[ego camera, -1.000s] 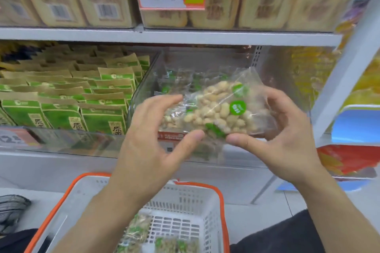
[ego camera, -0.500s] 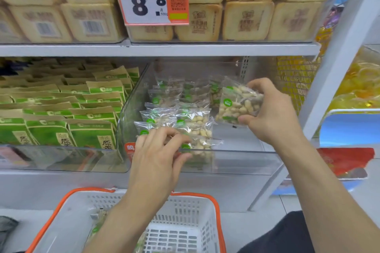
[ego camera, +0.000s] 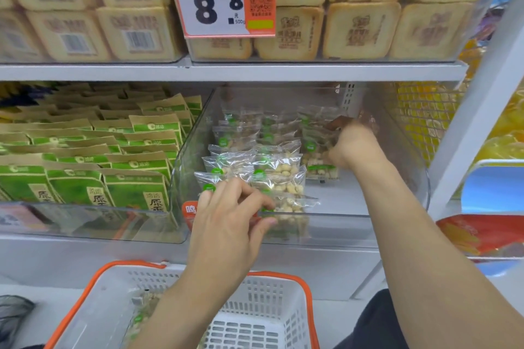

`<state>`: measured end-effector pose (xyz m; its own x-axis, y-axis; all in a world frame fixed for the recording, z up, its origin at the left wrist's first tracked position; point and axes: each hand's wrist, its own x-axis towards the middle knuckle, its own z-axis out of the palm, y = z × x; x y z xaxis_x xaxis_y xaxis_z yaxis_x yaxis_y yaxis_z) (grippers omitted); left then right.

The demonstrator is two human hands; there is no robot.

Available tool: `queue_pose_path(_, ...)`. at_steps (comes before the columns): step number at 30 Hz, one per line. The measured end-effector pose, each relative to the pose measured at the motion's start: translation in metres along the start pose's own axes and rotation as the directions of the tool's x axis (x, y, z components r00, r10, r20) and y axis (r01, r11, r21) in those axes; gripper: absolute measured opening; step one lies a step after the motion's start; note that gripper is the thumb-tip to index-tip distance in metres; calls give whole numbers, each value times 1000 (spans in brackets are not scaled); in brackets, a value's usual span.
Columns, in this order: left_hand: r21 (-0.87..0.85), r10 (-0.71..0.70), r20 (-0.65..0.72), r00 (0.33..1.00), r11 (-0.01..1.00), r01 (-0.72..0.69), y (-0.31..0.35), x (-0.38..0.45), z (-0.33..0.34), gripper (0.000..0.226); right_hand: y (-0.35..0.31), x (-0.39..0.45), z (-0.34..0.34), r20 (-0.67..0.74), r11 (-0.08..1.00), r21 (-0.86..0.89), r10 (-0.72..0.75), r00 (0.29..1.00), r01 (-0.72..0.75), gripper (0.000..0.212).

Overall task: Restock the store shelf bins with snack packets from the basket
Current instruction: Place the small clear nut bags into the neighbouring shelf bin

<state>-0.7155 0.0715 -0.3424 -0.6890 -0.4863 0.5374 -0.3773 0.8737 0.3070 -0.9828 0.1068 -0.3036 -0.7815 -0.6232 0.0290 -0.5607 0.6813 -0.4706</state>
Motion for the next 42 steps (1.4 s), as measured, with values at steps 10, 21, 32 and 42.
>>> queue_pose_path(10,24,6,-6,1000,1000,-6,2,-3,0,14,10,8,11,8,993,-4,120,993,-120,57)
queue_pose_path(21,12,2,-15,1000,1000,-2,1,-5,2,14,9,5,10,56,990,90,106,993,-111,68)
queue_pose_path(32,-75,-33,110,993,996,41,2,6,-9,21,-3,-62,-11,-249,974,166,-107,963,151,38)
queue_pose_path(42,-368,-105,-237,966,930,10,8,-63,-38,5,-51,-170,15,-419,576,340,-615,668,743,10)
